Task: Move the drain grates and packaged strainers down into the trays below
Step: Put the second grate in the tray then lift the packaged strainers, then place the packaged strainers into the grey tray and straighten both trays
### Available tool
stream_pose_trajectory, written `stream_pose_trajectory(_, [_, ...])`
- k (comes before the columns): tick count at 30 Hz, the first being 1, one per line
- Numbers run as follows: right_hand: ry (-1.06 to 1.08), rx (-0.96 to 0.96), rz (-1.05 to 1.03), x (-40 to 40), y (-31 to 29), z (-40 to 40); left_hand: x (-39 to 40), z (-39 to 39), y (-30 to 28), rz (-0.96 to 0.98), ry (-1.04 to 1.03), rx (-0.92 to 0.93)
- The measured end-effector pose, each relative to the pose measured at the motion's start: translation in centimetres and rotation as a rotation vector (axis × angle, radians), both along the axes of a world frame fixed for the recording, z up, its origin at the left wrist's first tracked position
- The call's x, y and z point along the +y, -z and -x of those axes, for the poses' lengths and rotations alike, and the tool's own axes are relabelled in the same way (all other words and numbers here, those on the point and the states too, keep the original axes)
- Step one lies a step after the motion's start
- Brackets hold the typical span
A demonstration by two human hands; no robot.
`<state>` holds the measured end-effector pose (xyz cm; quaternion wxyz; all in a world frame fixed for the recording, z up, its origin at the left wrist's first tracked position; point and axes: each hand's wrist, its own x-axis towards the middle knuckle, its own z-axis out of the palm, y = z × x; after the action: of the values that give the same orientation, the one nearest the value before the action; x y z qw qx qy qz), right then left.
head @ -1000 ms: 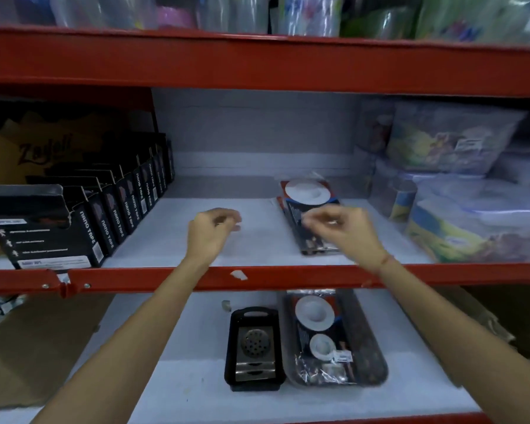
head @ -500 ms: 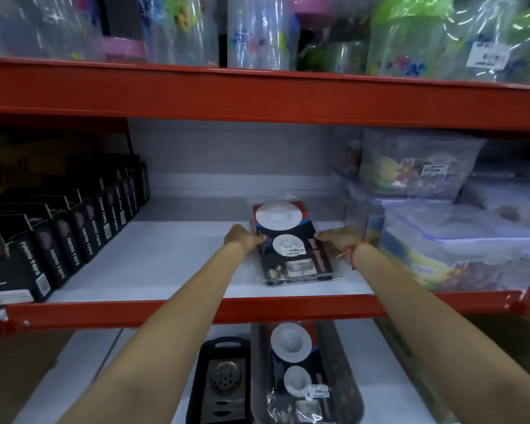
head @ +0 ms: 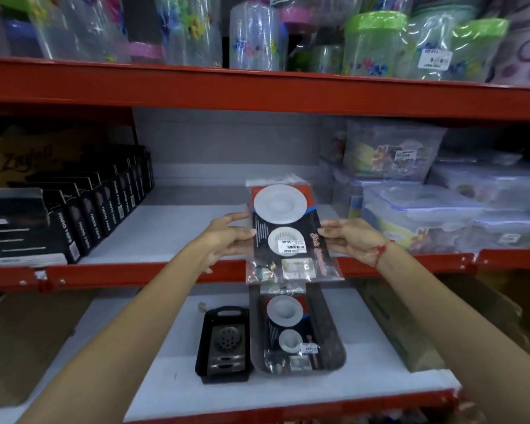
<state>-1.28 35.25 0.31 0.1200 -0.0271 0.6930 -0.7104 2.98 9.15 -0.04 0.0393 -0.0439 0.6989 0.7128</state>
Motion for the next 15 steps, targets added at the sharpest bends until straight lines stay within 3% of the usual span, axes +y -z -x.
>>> stream_pose_trajectory(7, [-0.115, -0.057, -0.030, 3.1, 4.4, -9.5, 1.1, -9.9, 4.4, -0.022, 0.103, 0.055])
stream_pose_trajectory(15, [-0.116, -0.179, -0.077, 5.4, 11.0, -15.7, 2.2, -16.1, 11.1, -0.038, 0.150, -0.009])
